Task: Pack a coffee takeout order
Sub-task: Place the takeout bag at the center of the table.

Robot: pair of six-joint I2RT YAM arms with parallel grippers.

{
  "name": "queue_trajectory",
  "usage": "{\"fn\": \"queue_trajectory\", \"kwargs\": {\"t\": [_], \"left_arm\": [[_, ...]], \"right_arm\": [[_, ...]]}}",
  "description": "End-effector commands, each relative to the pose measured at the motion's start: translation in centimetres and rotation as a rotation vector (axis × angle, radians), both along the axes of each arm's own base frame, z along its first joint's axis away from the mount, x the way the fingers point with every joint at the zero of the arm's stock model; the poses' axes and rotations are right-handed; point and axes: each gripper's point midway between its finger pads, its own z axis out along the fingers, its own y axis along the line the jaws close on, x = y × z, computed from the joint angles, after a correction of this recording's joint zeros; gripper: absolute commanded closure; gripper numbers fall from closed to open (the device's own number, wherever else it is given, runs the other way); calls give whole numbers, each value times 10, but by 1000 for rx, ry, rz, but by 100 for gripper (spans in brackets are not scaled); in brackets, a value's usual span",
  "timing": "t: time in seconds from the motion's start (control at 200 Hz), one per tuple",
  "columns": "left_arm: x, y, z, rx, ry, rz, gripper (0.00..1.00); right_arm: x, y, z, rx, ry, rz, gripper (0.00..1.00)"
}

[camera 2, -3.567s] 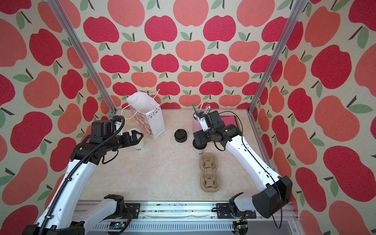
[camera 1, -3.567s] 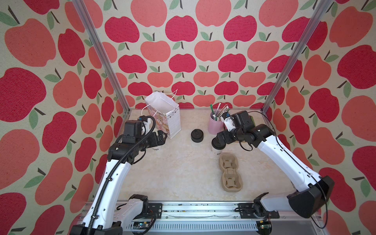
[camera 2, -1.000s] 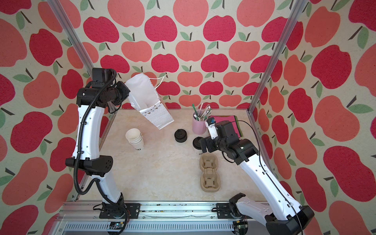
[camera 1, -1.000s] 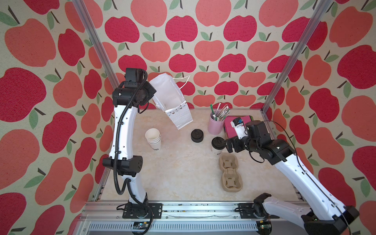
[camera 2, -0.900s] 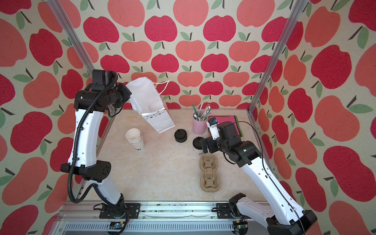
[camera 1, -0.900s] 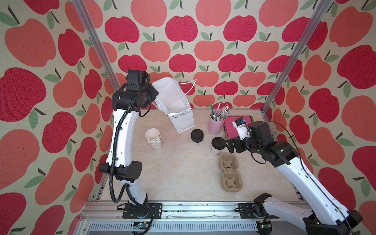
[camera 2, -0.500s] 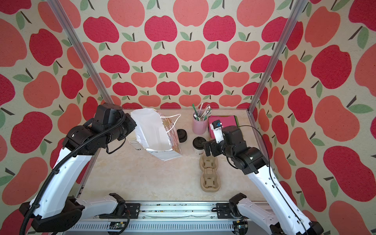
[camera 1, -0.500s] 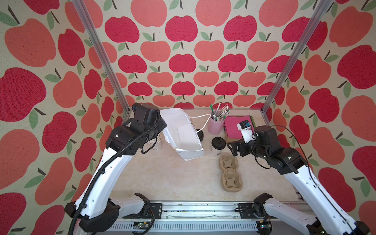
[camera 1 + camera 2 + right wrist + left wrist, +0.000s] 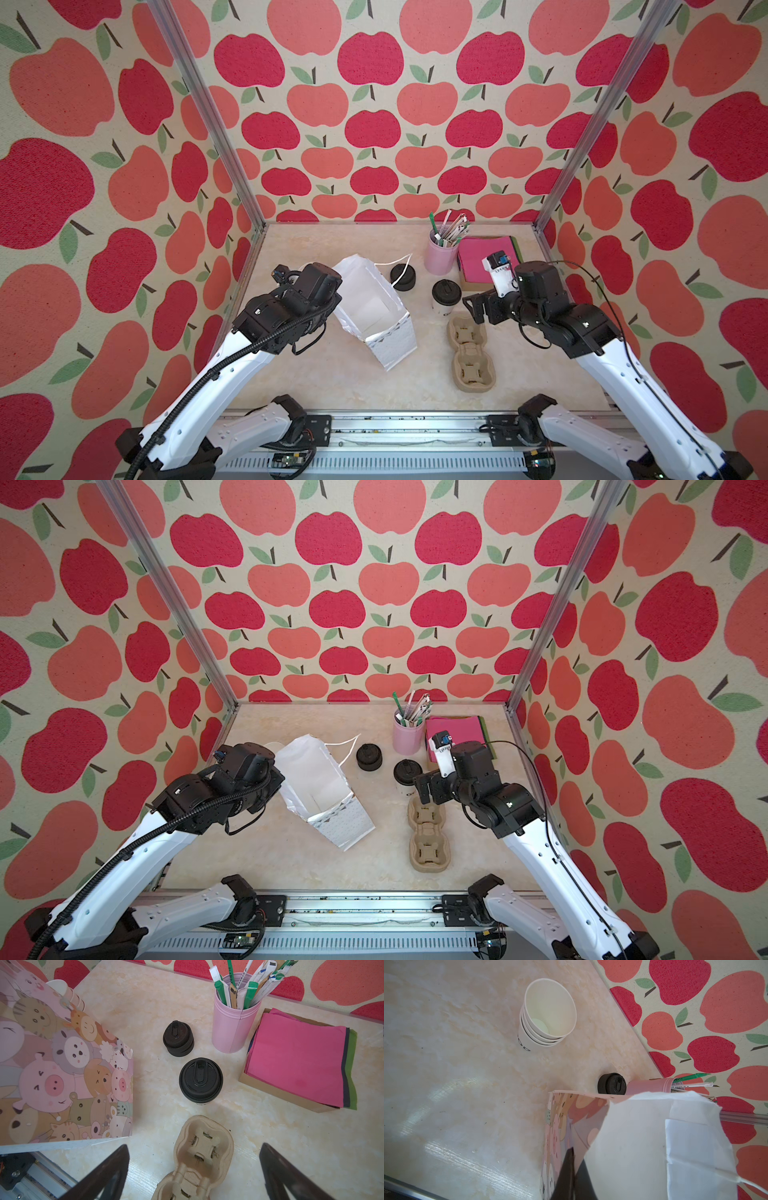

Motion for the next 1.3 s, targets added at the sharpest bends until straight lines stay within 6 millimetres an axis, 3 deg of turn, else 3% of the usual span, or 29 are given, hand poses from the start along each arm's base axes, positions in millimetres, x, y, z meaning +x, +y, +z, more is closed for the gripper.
{"fn": "queue_trajectory", "kwargs": {"t": [0.0, 0.14, 0.535, 0.84, 0.965, 1.151, 1.296], "left_arm": [[0, 5, -4, -47, -7, 105, 100], [1, 4, -10, -26, 7, 109, 100], [9, -11, -8, -7, -2, 35, 63], [21, 8, 63, 311, -113, -175, 43], [31, 12, 78, 426, -129, -270, 39], [47, 3, 74, 442, -169, -446, 31], [43, 6, 72, 394, -272, -500, 13]], "right_arm": [[0, -1, -11, -5, 37, -12, 1], [1, 1, -18, -10, 49, -8, 1], [1, 3, -27, -26, 67, 8, 1], [-12, 0, -35, -37, 151, 11, 1], [-22, -5, -51, -38, 239, -30, 1], [-42, -12, -82, -43, 367, -105, 7], [-56, -17, -107, -103, 436, -138, 11]]}}
